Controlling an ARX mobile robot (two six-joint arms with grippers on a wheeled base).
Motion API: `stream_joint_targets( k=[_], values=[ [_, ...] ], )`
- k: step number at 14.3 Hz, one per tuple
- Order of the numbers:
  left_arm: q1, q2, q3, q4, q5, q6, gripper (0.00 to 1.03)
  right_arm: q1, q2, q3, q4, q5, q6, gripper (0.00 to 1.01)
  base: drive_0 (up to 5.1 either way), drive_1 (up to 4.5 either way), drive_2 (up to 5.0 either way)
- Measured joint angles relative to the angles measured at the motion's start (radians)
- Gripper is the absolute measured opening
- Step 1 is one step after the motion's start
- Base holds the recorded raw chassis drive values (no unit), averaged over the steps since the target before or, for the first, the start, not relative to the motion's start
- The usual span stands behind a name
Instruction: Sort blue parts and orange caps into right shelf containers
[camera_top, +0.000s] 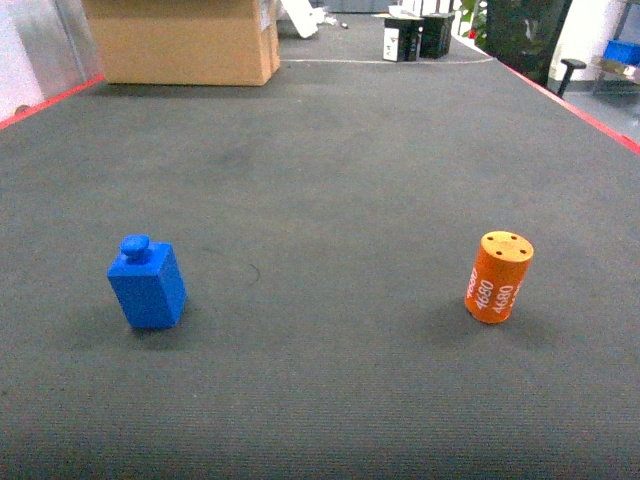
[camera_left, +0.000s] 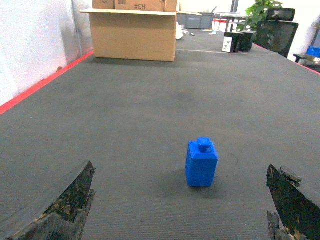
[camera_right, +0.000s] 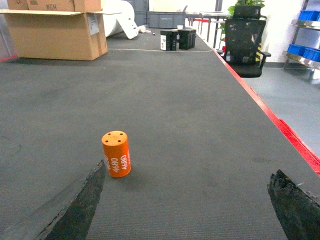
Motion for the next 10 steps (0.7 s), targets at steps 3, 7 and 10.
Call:
stream_joint_targets(
  k=[3, 7, 10],
  values=[
    [0.000, 0.000, 0.000, 0.000, 0.000, 0.000, 0.98, 0.000, 0.000, 0.000, 0.000, 0.000, 0.000, 0.98, 0.0, 0.00, 0.0],
    [-0.200, 0.279, 0.026, 0.172, -0.362, -0.049, 0.98, 0.212, 0.252, 0.009, 0.193, 0.264, 0.013, 0.98, 0.0, 0.00, 0.0],
    [-0.195, 0.903, 0.163, 0.753, -0.375, -0.026, 0.98, 0.286, 0.832, 0.144, 0.701, 0.251, 0.046, 0.98, 0.0, 0.00, 0.0]
  ],
)
